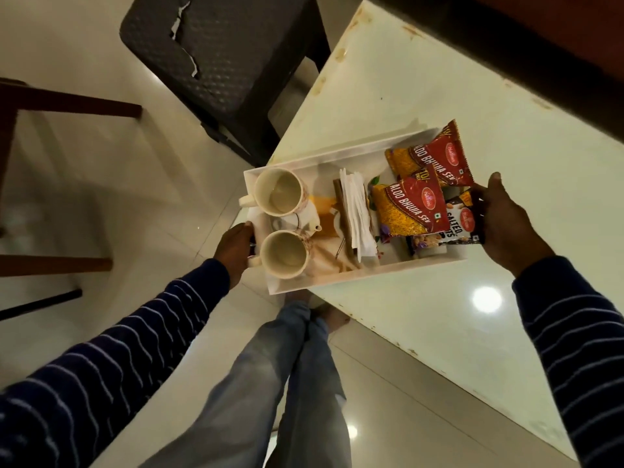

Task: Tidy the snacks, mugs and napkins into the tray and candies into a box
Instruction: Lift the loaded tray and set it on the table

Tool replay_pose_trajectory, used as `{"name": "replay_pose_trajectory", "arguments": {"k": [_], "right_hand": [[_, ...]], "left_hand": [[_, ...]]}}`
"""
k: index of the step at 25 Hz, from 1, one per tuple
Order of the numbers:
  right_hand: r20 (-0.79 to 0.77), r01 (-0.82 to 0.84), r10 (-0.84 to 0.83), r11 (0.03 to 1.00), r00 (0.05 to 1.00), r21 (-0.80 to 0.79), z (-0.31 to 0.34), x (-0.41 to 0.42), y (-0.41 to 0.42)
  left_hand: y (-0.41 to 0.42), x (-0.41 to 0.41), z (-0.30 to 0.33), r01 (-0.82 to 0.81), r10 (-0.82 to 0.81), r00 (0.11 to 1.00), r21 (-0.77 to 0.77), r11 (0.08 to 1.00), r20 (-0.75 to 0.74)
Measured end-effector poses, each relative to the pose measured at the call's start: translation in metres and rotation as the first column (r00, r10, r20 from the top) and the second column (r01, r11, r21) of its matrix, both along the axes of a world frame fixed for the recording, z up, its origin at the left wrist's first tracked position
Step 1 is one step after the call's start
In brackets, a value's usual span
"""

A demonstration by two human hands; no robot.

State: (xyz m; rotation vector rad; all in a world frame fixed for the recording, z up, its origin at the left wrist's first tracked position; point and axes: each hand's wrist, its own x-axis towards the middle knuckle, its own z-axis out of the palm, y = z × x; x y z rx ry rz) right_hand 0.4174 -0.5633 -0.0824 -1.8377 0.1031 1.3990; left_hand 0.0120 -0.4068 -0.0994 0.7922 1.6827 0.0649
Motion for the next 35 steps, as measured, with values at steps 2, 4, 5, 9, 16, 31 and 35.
{"name": "replay_pose_trajectory", "arguments": {"k": [2, 4, 5, 9, 16, 31, 35], "right_hand": [[-0.055, -0.013, 0.014, 1.000, 0.998, 0.023, -0.002, -0.005, 0.001], [-0.054, 0.004, -0.004, 1.000, 0.999, 0.001, 0.000, -0.002, -0.002], [-0.045, 0.009, -0.010, 1.000, 0.999, -0.019, 0.001, -0.002, -0.003], [-0.041, 0.054, -0.055, 0.998, 0.998, -0.017, 0.011, -0.003, -0.030], [-0.068, 0.358, -0.357, 0.934, 0.932, -0.003, 0.037, -0.003, -0.153], [-0.106, 0.610, -0.603, 0.791, 0.790, 0.050, 0.031, 0.056, -0.337], [-0.122, 0.616, -0.607, 0.785, 0.785, 0.057, 0.018, 0.073, -0.350]], "left_hand": [[0.002, -0.002, 0.001, 0.000, 0.001, 0.999, -0.026, 1.000, 0.038], [0.004, -0.004, 0.000, 0.020, -0.019, 0.998, -0.024, 0.999, 0.065], [0.007, -0.004, 0.002, 0.037, -0.036, 0.996, -0.012, 0.999, 0.076], [0.017, 0.000, 0.010, 0.161, -0.166, 0.976, 0.052, 0.986, 0.137], [0.006, 0.073, 0.022, 0.465, -0.476, 0.863, 0.103, 0.880, 0.170], [-0.090, 0.270, 0.017, 0.668, -0.676, 0.735, 0.118, 0.735, 0.053], [-0.104, 0.287, 0.010, 0.666, -0.673, 0.739, 0.113, 0.737, 0.036]]}}
